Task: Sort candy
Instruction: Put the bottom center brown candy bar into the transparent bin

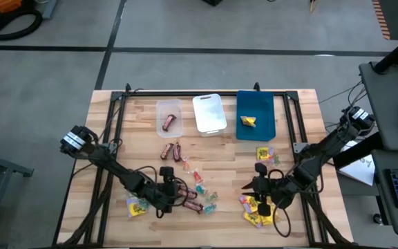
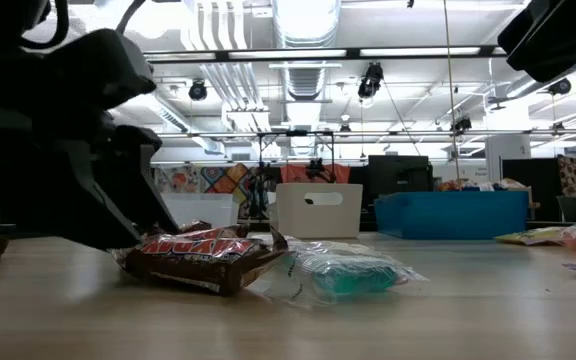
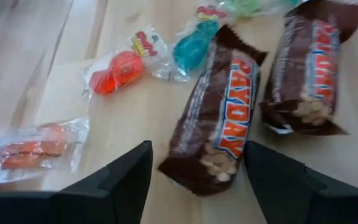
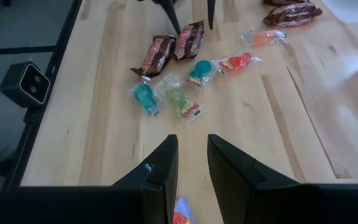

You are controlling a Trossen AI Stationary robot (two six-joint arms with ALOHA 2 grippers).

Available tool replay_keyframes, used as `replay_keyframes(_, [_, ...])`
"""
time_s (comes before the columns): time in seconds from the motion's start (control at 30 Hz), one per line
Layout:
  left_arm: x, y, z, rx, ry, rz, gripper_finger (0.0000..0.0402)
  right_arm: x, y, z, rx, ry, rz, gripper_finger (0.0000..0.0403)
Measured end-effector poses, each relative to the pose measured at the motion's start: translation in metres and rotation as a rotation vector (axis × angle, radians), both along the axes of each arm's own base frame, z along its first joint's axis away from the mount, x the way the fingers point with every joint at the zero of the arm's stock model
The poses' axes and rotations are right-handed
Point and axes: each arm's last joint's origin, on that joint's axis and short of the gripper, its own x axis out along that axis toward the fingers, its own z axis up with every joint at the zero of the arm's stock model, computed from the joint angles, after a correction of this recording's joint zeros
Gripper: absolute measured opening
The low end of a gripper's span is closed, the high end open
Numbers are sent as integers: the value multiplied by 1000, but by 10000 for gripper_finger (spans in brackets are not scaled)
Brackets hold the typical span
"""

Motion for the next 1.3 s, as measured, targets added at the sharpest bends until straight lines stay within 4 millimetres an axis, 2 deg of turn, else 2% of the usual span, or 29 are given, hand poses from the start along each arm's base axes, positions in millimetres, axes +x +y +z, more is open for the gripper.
replay_keyframes(0.23, [2, 0, -10, 4, 13, 24, 186, 0, 0, 0, 3, -4, 0, 79])
replay_keyframes(0.6, [1, 1, -8, 14, 20, 21, 53, 0, 0, 0, 5, -5, 0, 79])
replay_keyframes(0.73, [0, 2, -2, 12, 11, 12, 39, 0, 0, 0, 5, -5, 0, 79])
replay_keyframes(0.87, [-3, 3, 10, 11, -2, 1, 37, 0, 0, 0, 5, -5, -1, 79])
replay_keyframes(1.03, [-13, 13, 41, 42, -27, 0, 37, 1, 1, 1, 15, -16, -2, 79])
replay_keyframes(1.3, [-31, 65, 87, 187, -42, 186, 36, 6, -5, 1, 20, -13, -24, 65])
